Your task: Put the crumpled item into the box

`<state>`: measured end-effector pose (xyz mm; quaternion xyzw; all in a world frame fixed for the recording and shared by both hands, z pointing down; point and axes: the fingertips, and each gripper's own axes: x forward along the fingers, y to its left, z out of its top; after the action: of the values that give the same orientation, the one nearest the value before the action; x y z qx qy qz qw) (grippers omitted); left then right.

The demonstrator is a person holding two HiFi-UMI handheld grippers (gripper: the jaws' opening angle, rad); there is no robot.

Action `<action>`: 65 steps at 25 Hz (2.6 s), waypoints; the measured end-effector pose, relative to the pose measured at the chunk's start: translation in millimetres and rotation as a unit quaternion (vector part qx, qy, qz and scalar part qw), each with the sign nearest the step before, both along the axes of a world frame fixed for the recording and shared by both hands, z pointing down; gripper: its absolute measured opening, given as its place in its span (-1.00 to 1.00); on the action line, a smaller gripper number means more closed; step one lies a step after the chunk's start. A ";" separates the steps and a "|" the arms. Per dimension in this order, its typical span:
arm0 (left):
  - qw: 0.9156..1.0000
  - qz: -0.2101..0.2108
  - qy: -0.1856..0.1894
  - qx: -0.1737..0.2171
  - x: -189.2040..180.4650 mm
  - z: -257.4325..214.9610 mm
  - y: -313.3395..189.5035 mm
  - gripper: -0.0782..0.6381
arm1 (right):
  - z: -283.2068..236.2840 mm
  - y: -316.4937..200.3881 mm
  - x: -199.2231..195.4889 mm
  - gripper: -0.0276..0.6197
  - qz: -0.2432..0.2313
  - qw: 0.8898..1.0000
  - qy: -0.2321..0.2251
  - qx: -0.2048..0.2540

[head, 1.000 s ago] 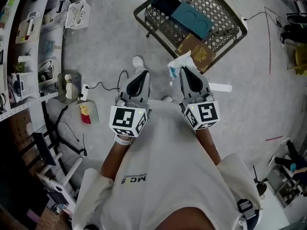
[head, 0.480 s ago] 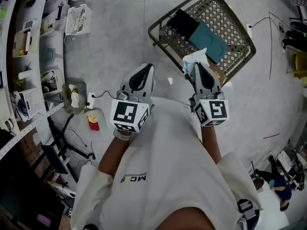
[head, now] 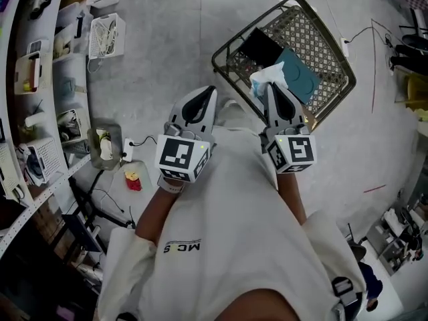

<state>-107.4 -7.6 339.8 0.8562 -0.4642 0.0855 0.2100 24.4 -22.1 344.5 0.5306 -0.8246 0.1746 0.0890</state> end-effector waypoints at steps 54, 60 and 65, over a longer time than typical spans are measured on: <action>0.994 0.033 -0.044 -0.095 57.8 78.6 -94.4 -0.73 | 194.4 -129.4 57.8 -0.86 0.015 0.989 0.067 -0.131; 0.992 0.036 -0.049 -0.107 58.8 88.3 -98.5 -0.73 | 221.9 -133.6 64.8 -0.86 0.022 0.986 0.073 -0.150; 0.992 0.031 -0.051 -0.113 56.2 94.2 -100.3 -0.73 | 244.5 -135.6 68.0 -0.86 0.028 0.982 0.076 -0.168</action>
<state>-51.2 -107.9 434.0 0.8357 -0.4348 0.1873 0.2783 92.4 -157.7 589.0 0.5427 -0.7592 0.2723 0.2342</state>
